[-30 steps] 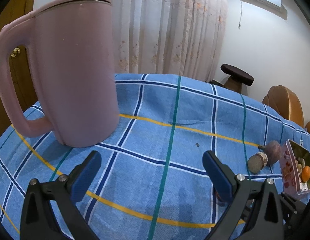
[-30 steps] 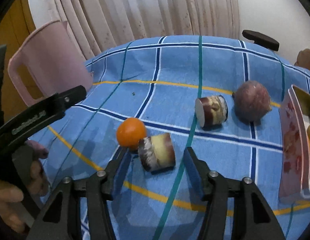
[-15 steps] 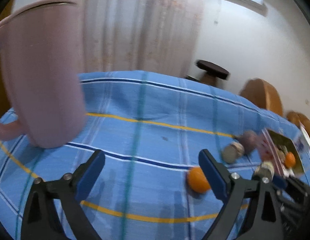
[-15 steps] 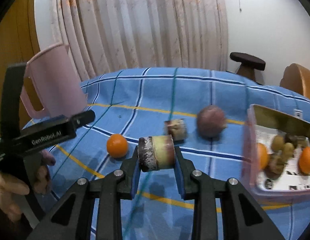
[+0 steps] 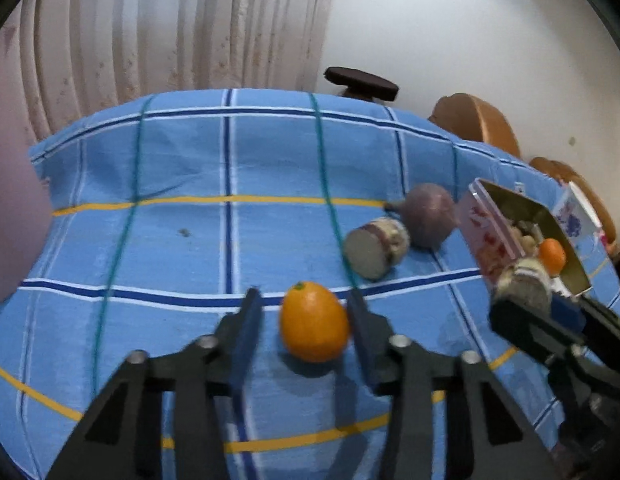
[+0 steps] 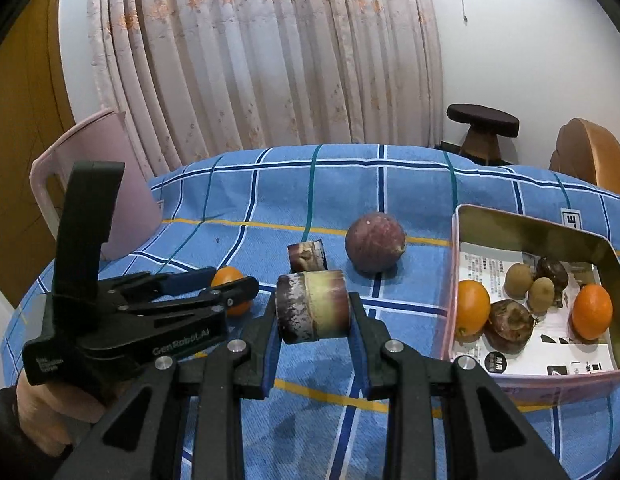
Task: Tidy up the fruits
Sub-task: 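Grasp the last orange with the left tool while the right tool lifts the cake roll, then carry the orange and cake roll into the tin box and open both tools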
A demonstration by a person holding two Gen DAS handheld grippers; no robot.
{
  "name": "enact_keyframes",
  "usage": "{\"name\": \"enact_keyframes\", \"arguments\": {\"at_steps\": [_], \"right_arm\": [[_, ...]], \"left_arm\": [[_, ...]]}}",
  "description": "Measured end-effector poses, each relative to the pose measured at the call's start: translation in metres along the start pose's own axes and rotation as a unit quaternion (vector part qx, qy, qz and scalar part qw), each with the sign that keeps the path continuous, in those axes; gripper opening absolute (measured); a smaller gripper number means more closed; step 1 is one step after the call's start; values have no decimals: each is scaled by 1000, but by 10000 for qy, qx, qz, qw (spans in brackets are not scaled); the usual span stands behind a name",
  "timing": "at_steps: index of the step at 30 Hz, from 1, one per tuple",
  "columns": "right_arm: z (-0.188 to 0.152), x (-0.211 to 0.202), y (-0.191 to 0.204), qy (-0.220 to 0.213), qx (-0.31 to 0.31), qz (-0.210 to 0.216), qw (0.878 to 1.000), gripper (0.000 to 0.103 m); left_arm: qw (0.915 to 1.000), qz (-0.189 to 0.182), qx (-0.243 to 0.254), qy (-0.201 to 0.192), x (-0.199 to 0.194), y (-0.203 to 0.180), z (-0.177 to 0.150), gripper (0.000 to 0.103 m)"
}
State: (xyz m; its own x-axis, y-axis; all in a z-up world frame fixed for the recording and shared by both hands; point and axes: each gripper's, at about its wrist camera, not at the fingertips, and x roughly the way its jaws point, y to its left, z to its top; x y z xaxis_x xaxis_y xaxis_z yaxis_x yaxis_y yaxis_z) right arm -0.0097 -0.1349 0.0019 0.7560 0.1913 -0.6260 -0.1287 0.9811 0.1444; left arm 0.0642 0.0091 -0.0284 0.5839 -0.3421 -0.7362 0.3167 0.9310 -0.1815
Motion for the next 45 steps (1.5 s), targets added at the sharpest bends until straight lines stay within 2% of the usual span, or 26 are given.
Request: {"name": "enact_keyframes", "arguments": {"at_steps": [2,10,13,17,23,31,36,45], "right_arm": [[0,0,-2,5,22,-12,10000,32],[3,-5,-10,-82,142,-20,9999,32],[4,-13,-16,-214,160,-23,9996,32],[6,-23,-25,-361,190,-78,9991,32],[9,-36,-48,-525,344,-143,9979,32],[11,-51,-73,-703,343,-375,9962,32],[12,-62,-99,-825,359,-688,9936,32],[12,-73,-140,-850,564,-923,9905,32]], "left_arm": [[9998,-182,-86,37,1,2,0,35],[9988,-436,-238,-21,-6,8,-2,34],[9981,-391,-273,-383,-17,9,-4,34],[9950,-94,17,-998,-35,-4,-4,34],[9892,-75,233,-1443,-44,-32,-6,34],[9880,12,280,-1521,-42,-68,-6,34],[9876,-64,333,-1534,-37,-94,-4,34],[9868,-198,547,-1508,-27,-138,-1,34]]}}
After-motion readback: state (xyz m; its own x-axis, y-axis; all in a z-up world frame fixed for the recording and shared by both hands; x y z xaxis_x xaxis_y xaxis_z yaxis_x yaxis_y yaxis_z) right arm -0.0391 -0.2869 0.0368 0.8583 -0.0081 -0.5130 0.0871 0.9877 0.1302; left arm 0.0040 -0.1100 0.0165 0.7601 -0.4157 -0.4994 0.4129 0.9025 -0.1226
